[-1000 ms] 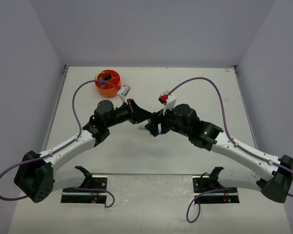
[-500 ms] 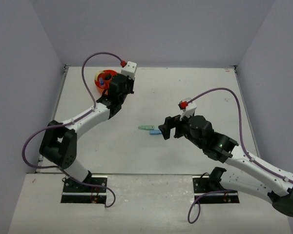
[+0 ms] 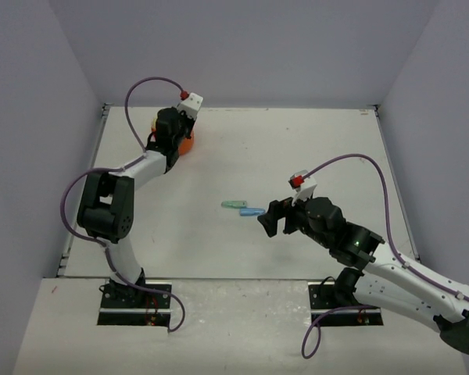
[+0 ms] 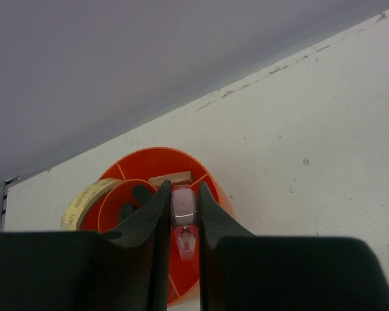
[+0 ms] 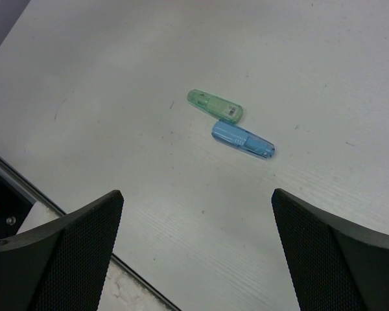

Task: Sort the stationery into containers
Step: Place the stationery in the storage box, then pick up the stationery from the center of the board.

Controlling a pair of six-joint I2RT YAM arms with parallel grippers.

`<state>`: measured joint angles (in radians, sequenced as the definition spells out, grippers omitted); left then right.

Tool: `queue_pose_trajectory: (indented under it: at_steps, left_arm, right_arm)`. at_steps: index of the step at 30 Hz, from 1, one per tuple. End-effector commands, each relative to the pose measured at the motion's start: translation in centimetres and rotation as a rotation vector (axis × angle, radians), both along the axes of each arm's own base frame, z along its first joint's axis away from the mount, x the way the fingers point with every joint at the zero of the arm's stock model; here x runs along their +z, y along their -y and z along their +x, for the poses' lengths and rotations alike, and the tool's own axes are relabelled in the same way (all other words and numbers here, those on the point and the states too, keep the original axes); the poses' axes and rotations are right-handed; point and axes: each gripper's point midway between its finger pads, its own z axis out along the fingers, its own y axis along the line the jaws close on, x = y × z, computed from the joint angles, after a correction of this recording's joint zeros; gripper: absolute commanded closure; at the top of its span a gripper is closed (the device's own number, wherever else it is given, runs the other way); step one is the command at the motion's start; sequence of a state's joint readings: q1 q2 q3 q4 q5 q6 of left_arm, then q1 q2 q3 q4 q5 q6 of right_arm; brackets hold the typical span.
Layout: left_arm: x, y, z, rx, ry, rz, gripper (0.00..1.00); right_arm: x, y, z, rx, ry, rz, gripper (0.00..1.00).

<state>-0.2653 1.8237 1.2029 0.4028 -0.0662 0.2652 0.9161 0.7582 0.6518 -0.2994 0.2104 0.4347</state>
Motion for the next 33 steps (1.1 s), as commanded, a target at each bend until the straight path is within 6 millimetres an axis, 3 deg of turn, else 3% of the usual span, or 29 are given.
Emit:
queue_pose_trajectory:
  at_steps: [1,6,7,8,9,11,13,15,20,22,26,28,33]
  left_arm:
    - [2.1,1.1,1.6,-0.056,0.092,0.015,1.0]
    - [0.7,0.3,2.0,-0.024,0.078,0.03,0.98]
    - [0.4,0.0,1.9,-0.018,0.076,0.034,0.93]
    - [0.1,-0.4,1.9,-0.006,0.074,0.034,0.83]
    - [0.0,-0.6,1.9,-0.001,0.074,0.034,0.79]
    - [0.0,-1.0,1.8,0.007,0.071,0.025,0.46]
    - [0.7,-1.0,1.7,0.003,0.081,0.012,0.29]
    - [2.4,-0.7,1.4,-0.005,0.1,-0.021,0.21]
    - [11.5,0.1,-0.4,0.01,0.176,-0.158,0.1]
    - [15.7,-0.6,-1.5,0.072,0.236,-0.205,0.05]
    - [20.9,-1.5,-5.5,0.173,0.146,-0.324,0.0]
    - [22.1,-0.8,-8.2,0.151,0.06,-0.463,0.0]
    - [20.9,1.3,-17.5,-0.07,0.021,-0.62,0.0]
  right_arm:
    - [1.0,-0.5,-0.3,0.021,0.0,0.032,0.01]
    - [1.2,-0.7,-0.3,0.031,-0.001,0.032,0.01]
    - [1.2,-0.8,-0.3,0.032,-0.001,0.028,0.01]
    - [1.1,-0.8,-0.3,0.033,-0.005,0.023,0.01]
    - [1.1,-0.9,-0.2,0.034,-0.006,0.022,0.01]
    - [0.9,-1.0,-0.2,0.034,-0.016,0.014,0.01]
    - [0.4,-1.0,0.0,0.031,-0.025,-0.009,0.01]
    - [-0.1,-1.2,0.4,0.034,-0.028,-0.047,0.01]
    - [-2.5,-1.7,2.0,0.041,-0.131,-0.195,0.01]
    - [-3.2,-1.9,3.2,0.052,-0.142,-0.256,0.01]
    - [-4.8,-2.1,5.3,0.131,-0.101,-0.426,0.01]
    - [-6.2,-2.2,6.2,0.226,-0.06,-0.553,0.01]
    - [-9.7,-3.2,6.5,0.449,-0.188,-0.671,0.04]
